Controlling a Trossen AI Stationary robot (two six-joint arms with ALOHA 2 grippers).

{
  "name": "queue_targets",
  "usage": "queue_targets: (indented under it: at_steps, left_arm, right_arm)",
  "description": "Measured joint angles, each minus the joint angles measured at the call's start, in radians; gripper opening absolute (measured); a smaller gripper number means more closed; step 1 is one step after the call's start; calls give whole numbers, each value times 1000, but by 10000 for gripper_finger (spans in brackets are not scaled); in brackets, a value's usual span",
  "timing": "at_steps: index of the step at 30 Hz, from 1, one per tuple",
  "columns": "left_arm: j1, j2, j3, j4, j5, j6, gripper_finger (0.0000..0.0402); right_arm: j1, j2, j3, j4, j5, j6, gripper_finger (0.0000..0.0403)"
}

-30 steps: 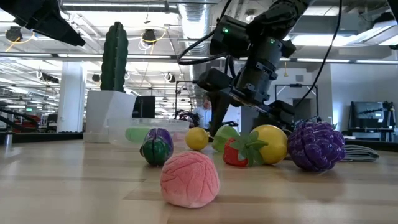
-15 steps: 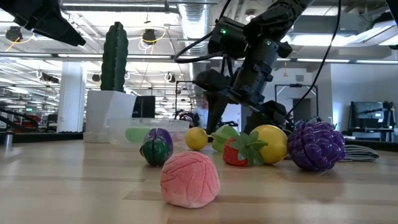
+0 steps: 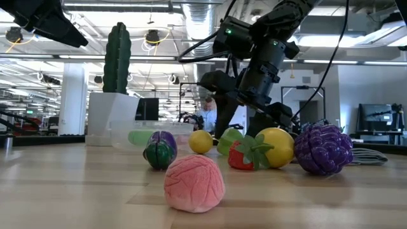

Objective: Pick and placing Produce into tupperware
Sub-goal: Put the green starfruit into the transparent container

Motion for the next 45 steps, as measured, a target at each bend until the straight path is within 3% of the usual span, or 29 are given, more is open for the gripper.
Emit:
queue_targets:
  at_steps: [7, 45]
  left_arm:
    - [0, 0, 0, 0, 0, 0, 343]
    - [0, 0, 0, -1, -3, 0, 343]
  right_arm:
    - [1, 0, 0, 0, 0, -8, 287]
    - [1, 0, 1, -4, 3, -16, 285]
